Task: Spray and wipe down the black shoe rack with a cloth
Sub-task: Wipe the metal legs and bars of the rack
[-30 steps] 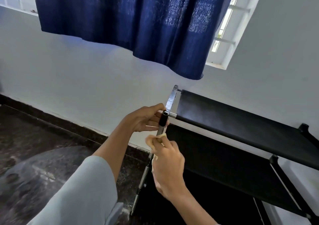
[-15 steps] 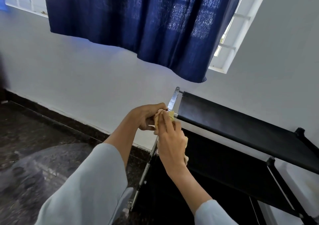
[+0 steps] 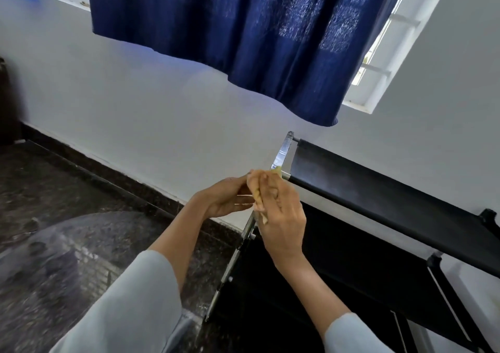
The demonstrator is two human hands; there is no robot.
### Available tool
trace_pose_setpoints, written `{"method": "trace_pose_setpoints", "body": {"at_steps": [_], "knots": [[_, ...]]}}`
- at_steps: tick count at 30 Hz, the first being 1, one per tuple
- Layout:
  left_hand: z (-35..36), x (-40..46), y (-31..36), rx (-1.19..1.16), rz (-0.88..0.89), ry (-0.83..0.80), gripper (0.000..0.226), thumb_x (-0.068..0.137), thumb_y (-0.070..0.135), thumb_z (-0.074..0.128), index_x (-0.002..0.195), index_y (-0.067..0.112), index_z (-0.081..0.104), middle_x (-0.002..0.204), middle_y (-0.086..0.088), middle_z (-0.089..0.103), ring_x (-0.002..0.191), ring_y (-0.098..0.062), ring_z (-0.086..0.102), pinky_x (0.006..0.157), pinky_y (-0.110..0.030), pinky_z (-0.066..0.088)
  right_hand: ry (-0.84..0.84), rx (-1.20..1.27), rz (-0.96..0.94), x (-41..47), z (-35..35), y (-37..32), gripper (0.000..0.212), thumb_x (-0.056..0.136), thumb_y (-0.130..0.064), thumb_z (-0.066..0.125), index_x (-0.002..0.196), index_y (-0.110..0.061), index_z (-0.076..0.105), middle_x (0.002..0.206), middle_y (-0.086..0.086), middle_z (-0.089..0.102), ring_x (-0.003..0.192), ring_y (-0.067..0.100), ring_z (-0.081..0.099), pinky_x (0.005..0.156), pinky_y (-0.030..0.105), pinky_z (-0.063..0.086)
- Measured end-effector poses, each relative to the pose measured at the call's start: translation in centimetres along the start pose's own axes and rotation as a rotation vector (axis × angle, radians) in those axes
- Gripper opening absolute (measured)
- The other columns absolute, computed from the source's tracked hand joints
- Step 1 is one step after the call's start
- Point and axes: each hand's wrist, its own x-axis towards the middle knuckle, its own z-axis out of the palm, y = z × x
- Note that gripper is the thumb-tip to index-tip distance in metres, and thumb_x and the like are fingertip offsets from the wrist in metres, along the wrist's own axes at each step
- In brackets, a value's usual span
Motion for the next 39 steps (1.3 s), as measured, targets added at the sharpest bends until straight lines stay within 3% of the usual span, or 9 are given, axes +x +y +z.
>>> {"method": "trace_pose_setpoints", "body": {"at_steps": [4, 8, 14, 17, 20, 22, 30, 35, 39], "knots": [[-0.5, 1.0, -1.7, -0.028, 0.051, -0.071, 0.051, 0.085, 0.046, 0.053, 0.109, 0.002, 0.064, 0.097, -0.009, 0.067, 0.091, -0.018, 0.062, 0.090, -0.031, 0.050, -0.116, -0.095, -0.103, -2.9, 1.6, 1.1, 0.063, 0.074, -0.012, 0.080, 0.129, -0.008, 0.050, 0.127, 0.007, 0.055, 0.107, 0.027, 0.051, 0.073, 0.035, 0.056], [-1.0, 1.5, -2.2, -0.034, 0.131, -0.165, 0.028, 0.076, 0.031, 0.063, 0.089, 0.007, 0.072, 0.092, -0.007, 0.071, 0.086, -0.015, 0.067, 0.081, -0.024, 0.054, -0.320, -0.061, -0.145, -6.7, 2.0, 1.1, 0.068, 0.064, -0.005, 0.084, 0.126, -0.004, 0.056, 0.120, 0.009, 0.062, 0.102, 0.027, 0.057, 0.065, 0.035, 0.058], [-1.4, 1.5, -0.7, 0.121, 0.119, -0.190, 0.012, 0.073, 0.027, 0.067, 0.077, 0.020, 0.076, 0.089, 0.001, 0.073, 0.086, -0.008, 0.068, 0.085, -0.020, 0.052, -0.868, 0.062, -0.019, -3.8, -1.0, 0.3, 0.027, 0.089, -0.018, 0.059, 0.115, -0.024, 0.063, 0.107, -0.009, 0.052, 0.086, 0.016, 0.057, 0.063, 0.031, 0.050], [-1.8, 1.7, -0.2, 0.145, 0.103, -0.207, 0.015, 0.073, 0.029, 0.067, 0.080, 0.018, 0.075, 0.093, -0.002, 0.072, 0.083, -0.011, 0.066, 0.088, -0.023, 0.051, -0.668, 0.244, 0.207, -1.3, -3.8, 0.0, 0.026, 0.093, -0.019, 0.055, 0.115, -0.024, 0.068, 0.094, -0.019, 0.044, 0.072, 0.001, 0.050, 0.065, 0.007, 0.037], [-2.3, 2.2, -0.8, 0.189, 0.020, -0.210, 0.032, 0.080, 0.038, 0.060, 0.091, 0.011, 0.073, 0.101, -0.006, 0.071, 0.081, -0.013, 0.065, 0.081, -0.020, 0.054, -0.165, 0.149, 0.200, 0.6, -3.9, -0.2, 0.034, 0.085, -0.009, 0.063, 0.118, -0.006, 0.065, 0.103, -0.002, 0.052, 0.078, 0.011, 0.053, 0.071, 0.015, 0.044], [-2.8, 2.6, -2.3, 0.249, -0.064, -0.224, 0.045, 0.084, 0.044, 0.054, 0.102, 0.006, 0.068, 0.110, -0.009, 0.068, 0.087, -0.015, 0.064, 0.080, -0.021, 0.054, -0.064, 0.073, 0.130, 0.8, -2.0, 0.0, 0.037, 0.086, -0.012, 0.058, 0.121, -0.001, 0.061, 0.111, 0.005, 0.050, 0.084, 0.020, 0.056, 0.072, 0.022, 0.047], [-4.2, 3.1, -7.1, 0.172, -0.114, -0.221, 0.041, 0.098, 0.036, 0.042, 0.100, 0.003, 0.066, 0.089, -0.005, 0.068, 0.083, -0.011, 0.063, 0.075, -0.021, 0.053, -0.482, -0.115, -0.070, -6.4, 1.8, -0.3, 0.048, 0.087, -0.035, 0.061, 0.124, -0.004, 0.061, 0.121, 0.006, 0.057, 0.090, 0.025, 0.059, 0.060, 0.031, 0.057], [-3.7, 2.7, -6.8, 0.306, -0.077, -0.220, 0.047, 0.097, 0.035, 0.044, 0.065, 0.018, 0.073, 0.068, -0.001, 0.070, 0.070, -0.005, 0.067, 0.081, -0.025, 0.048, -0.523, -0.248, -0.190, -8.2, 2.3, -1.3, 0.040, 0.077, -0.007, 0.071, 0.117, -0.002, 0.065, 0.106, 0.006, 0.063, 0.077, 0.026, 0.059, 0.057, 0.031, 0.054], [-4.1, 2.3, -7.4, 0.231, -0.052, -0.232, 0.032, 0.095, 0.030, 0.049, 0.103, 0.007, 0.069, 0.112, -0.011, 0.069, 0.109, -0.014, 0.063, 0.104, -0.030, 0.042, -0.913, -0.173, -0.105, -9.7, 1.4, -3.3, 0.042, 0.073, -0.008, 0.072, 0.114, -0.013, 0.065, 0.111, 0.001, 0.057, 0.079, 0.024, 0.058, 0.057, 0.032, 0.050]]}}
